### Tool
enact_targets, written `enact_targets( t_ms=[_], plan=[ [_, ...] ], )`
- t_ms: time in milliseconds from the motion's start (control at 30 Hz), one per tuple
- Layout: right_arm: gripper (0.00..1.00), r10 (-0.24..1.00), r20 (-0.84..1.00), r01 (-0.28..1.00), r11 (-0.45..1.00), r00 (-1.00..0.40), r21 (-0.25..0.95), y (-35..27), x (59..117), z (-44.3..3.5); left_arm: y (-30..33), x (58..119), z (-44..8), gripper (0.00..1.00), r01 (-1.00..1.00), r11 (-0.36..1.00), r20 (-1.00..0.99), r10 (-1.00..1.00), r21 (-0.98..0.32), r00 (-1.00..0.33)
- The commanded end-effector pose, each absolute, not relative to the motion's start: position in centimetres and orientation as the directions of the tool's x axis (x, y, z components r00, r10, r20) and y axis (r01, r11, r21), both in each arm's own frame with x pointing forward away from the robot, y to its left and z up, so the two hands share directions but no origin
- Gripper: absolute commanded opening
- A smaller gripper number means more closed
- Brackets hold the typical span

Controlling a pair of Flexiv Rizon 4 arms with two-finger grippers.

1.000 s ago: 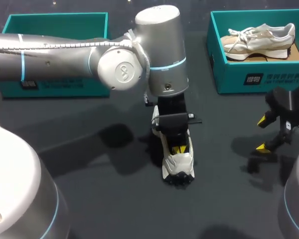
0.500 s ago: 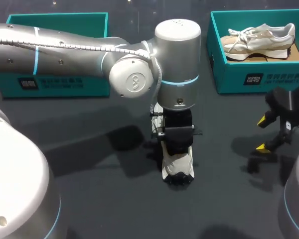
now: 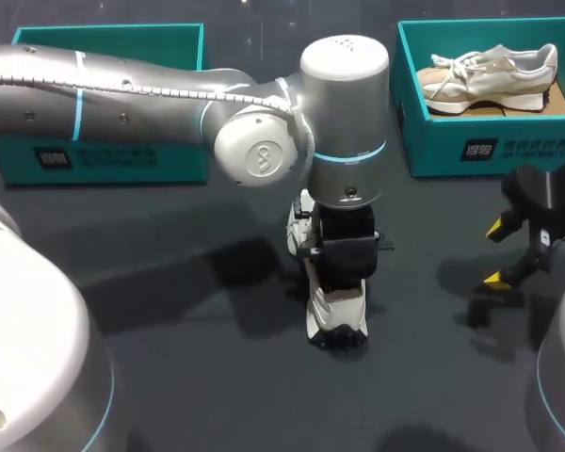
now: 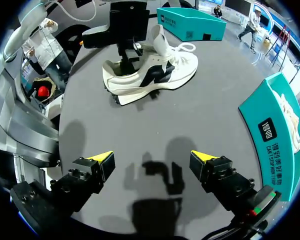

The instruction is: Take the shoe out of the shoebox, open the shoe tongue, remove and reinsert the insole, then place the shoe into the shoebox

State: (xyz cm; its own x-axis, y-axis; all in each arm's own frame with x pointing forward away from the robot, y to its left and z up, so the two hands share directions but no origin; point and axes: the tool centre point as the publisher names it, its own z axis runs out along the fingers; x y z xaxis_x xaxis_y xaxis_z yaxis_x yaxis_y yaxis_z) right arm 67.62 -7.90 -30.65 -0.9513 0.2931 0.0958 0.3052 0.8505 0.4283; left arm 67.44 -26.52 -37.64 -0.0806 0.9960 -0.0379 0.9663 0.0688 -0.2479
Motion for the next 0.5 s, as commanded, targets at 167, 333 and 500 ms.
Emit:
enact_targets(
  t_ms=[167,333,500],
  plan=[
    [1.0,0.295,0.094,0.306,0.851,-0.951,0.426,-7.9,67.5,-30.6,-24.5,66.9,-37.3,0.0,0.976,0.112,0.039,0.994,-0.188,-0.106],
    [1.0,0.295,0.094,0.306,0.851,-0.951,0.426,-7.9,67.5,-30.6,-23.6,67.1,-38.5,0.0,0.97,0.138,0.079,0.989,-0.202,-0.124],
    [1.0,0.295,0.094,0.306,0.851,-0.951,0.426,-7.9,67.5,-30.6,-23.4,67.1,-40.9,0.0,0.963,0.154,0.104,0.986,-0.22,-0.133]
  ],
)
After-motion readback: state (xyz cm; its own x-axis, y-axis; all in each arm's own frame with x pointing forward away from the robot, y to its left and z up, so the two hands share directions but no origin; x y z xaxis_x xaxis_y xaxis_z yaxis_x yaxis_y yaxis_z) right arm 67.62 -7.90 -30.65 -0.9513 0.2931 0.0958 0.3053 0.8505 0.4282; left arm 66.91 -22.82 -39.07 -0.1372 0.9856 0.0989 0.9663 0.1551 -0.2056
